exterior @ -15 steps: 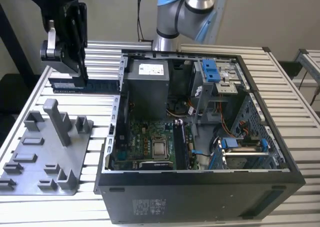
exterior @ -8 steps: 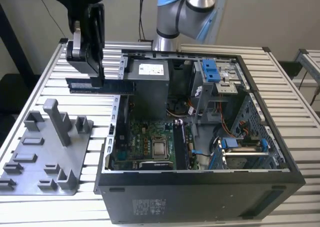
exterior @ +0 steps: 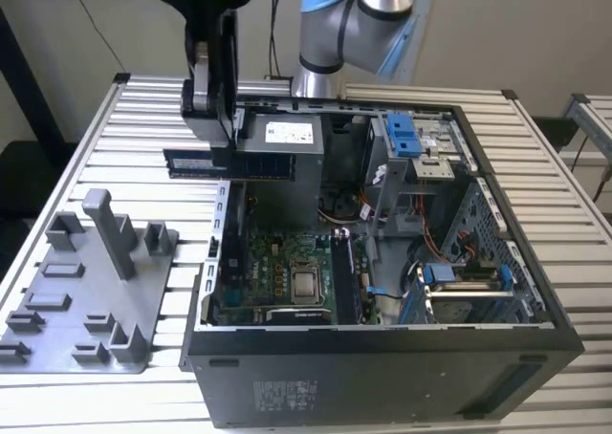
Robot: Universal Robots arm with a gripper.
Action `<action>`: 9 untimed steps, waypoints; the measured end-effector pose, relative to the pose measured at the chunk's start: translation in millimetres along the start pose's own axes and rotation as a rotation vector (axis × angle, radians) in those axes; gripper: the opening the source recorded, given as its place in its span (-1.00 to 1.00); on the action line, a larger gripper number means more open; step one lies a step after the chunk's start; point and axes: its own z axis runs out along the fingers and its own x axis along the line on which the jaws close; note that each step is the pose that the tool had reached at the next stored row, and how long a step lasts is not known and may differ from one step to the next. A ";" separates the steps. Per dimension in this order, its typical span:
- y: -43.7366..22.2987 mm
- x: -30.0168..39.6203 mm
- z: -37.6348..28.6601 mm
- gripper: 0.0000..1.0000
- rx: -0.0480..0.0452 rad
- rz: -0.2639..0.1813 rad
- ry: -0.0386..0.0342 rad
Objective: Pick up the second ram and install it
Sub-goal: 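Pick up the second ram and move it above second insertion slot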
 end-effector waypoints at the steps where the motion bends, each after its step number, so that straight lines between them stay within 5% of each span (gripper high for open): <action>1: -4.6 -0.1 -0.1 -0.73 -0.0001 0.000 0.0001; 9: -40.8 -1.1 -0.7 -0.73 0.0001 0.000 -0.0004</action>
